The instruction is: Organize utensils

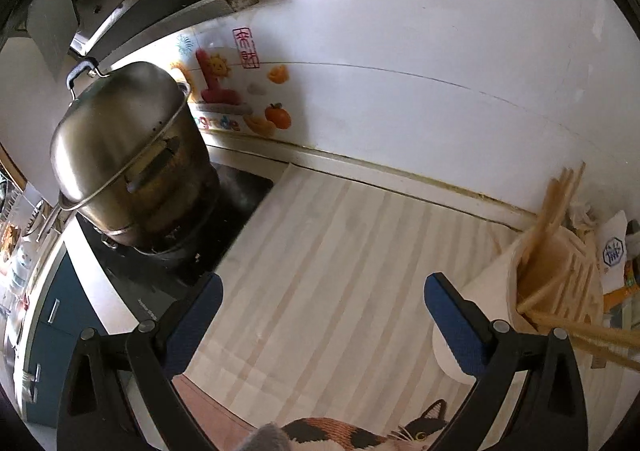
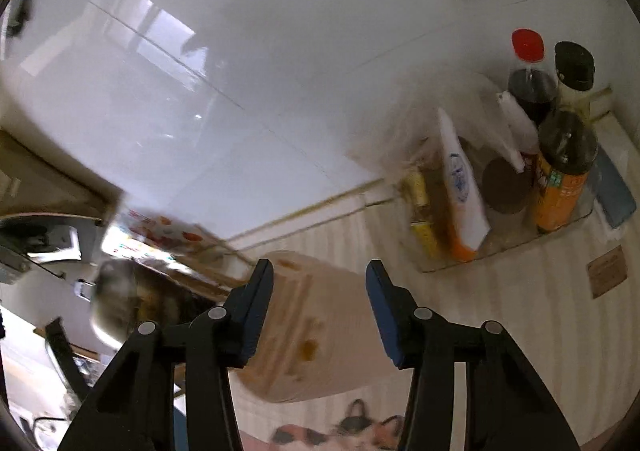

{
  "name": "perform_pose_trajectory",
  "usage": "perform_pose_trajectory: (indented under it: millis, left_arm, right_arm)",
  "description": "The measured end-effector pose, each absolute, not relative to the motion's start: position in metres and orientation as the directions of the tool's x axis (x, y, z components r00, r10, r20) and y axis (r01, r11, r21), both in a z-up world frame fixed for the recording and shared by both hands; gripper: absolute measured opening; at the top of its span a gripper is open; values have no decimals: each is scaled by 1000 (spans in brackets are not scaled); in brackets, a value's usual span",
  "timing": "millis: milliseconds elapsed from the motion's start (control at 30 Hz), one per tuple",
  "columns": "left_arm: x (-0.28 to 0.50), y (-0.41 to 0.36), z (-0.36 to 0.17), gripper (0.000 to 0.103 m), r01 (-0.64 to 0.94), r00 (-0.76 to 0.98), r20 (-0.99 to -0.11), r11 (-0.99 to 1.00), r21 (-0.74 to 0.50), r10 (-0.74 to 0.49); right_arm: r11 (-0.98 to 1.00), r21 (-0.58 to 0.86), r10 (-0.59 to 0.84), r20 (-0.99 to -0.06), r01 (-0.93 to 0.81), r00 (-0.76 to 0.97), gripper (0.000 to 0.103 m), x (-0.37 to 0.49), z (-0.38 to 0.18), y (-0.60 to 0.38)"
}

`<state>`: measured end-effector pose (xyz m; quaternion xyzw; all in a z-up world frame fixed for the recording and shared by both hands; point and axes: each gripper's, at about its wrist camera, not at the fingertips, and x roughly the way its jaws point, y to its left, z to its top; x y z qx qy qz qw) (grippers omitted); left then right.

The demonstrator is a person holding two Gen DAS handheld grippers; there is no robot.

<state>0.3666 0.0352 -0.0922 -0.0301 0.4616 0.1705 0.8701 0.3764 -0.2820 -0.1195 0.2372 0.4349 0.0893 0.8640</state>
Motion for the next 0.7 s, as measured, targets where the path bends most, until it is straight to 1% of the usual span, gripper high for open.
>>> perform_pose_trajectory:
  millis: [100,167,200,233,267,300,367,400,500,700]
  left_arm:
    - [352,22,-94,103,-285,523,-817,953,100,242]
    - [339,14,-92,103,-259,530,-817,961,100,228]
    - [331,10,-89,103,-241,538,-817,966,87,208]
    - [323,4,-85,103,-224,550,-813,972,76,190]
    - [315,-2,-80,103,-212,563,-806,975,73,183]
    - [308,-8,-75,103,-197,579,-797,978,71,175]
    - [291,-18,-63,103,-164,608,-778,984,69,156]
    - [282,-22,-56,103,-149,623,-769,987,64,144]
    - [253,-32,-36,103,-102,663,-741,994,47,103]
    - [194,-30,-4,103,-32,707,-707,999,10,30]
  right_arm:
    - [952,305,218,-737,28,640,51,357,-120,-268]
    - [976,217,152,-743,19,652,52,337,-119,-256]
    - [981,195,137,-741,16,657,53,325,-118,-251]
    - [983,181,123,-740,19,661,56,315,-116,-247]
    - [987,156,99,-737,25,668,69,301,-113,-242]
    - [991,135,83,-732,25,676,84,291,-109,-237]
    - [996,83,41,-718,27,694,98,268,-100,-226]
    - [998,57,14,-707,36,708,101,253,-95,-219]
    - [998,30,-20,-685,56,728,103,218,-79,-204]
    - [991,14,-94,-615,131,783,103,128,-38,-182]
